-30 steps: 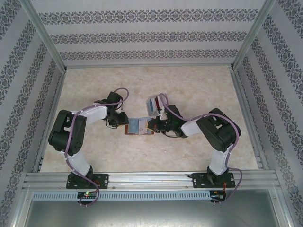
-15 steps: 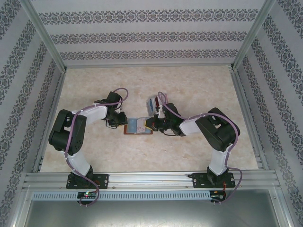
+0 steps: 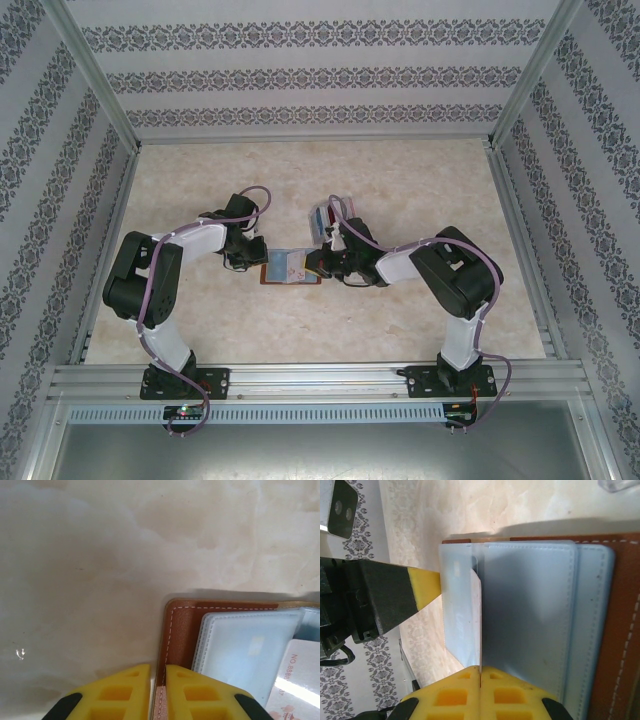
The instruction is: Put the credit cards into the card holder
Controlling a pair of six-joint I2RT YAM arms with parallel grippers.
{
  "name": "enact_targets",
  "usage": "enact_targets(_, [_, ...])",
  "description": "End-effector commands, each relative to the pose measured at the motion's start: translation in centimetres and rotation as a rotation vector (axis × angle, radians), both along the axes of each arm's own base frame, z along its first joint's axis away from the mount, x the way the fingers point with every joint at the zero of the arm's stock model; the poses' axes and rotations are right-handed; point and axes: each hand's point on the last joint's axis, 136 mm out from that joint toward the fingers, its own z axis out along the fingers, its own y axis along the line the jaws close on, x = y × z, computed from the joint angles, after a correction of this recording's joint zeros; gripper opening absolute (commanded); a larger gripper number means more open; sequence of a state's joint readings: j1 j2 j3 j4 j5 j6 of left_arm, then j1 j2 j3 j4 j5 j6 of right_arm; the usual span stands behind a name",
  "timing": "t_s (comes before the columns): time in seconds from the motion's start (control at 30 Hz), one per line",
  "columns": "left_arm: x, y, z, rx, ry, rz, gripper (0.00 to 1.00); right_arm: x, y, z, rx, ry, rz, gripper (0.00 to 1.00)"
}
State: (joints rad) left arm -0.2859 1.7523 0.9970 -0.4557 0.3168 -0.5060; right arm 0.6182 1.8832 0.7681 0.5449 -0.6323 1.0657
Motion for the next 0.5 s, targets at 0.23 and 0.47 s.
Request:
enact_targets(0.23, [-0.8,0.5,-1.6,0.028,0.033,-0.006,0.09,0.4,0.3,-1.4,-0.062,-0.027,0.013,0.00])
enact_targets(0.47, [-1.2,0.8,-1.7,0.037,0.036,0.002,0.07,0.8,0.2,-1.6,-0.073,-0.030,-0.010,0.00])
